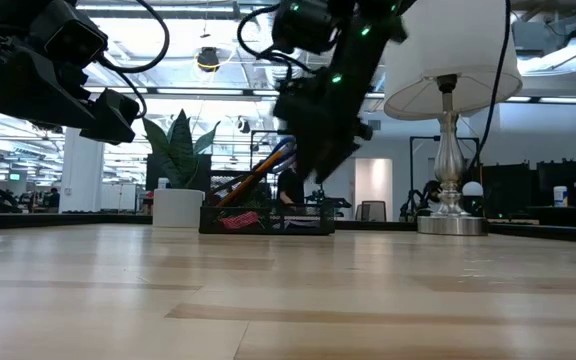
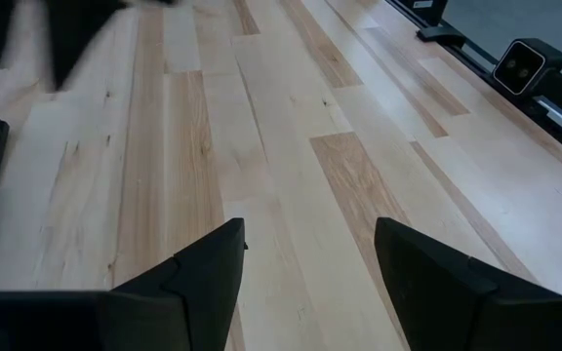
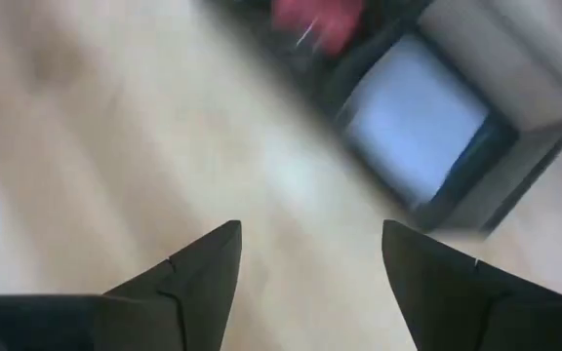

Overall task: Pick and place office supplies into organizer
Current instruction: Return to Home Position

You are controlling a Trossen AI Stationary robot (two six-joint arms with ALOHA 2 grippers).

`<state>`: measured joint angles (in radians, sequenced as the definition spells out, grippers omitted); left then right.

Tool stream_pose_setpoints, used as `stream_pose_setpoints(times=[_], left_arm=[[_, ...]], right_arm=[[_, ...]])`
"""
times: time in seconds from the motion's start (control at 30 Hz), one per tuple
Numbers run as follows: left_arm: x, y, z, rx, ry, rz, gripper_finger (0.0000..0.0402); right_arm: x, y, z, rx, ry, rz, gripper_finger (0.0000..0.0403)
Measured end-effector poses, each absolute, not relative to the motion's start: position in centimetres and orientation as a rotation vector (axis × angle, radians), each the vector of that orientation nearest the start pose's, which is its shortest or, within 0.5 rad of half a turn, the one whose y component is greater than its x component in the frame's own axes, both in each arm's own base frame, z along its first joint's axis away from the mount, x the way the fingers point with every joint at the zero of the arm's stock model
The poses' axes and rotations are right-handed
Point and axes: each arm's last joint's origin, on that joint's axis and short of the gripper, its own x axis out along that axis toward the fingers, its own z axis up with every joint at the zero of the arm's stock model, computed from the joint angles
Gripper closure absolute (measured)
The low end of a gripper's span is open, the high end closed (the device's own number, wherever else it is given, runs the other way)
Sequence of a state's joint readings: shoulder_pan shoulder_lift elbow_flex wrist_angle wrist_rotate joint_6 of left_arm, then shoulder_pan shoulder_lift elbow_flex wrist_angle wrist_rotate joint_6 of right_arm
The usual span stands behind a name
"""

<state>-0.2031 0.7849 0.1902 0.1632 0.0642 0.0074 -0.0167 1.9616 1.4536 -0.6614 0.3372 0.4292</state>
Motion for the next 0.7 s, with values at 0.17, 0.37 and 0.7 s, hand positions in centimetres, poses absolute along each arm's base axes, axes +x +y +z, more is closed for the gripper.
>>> stream_pose_setpoints(times=[0.17, 0.37, 0.7], left_arm=[[15.4, -3.4, 16.2, 0.037, 0.431, -0.265, 0.0178], [15.4, -3.4, 16.2, 0.037, 0.43, -0.265, 0.0178], [15.4, -3.5, 16.3, -0.013, 0.433, -0.3, 0.0178]], right_arm=[[38.1, 1.8, 19.4, 0.126, 1.295, -0.389, 0.0163], [34.8, 5.8, 20.4, -0.207, 1.447, -0.557, 0.0163], [27.1, 8.3, 27.9, -0.168, 0.998, -0.405, 0.0163]])
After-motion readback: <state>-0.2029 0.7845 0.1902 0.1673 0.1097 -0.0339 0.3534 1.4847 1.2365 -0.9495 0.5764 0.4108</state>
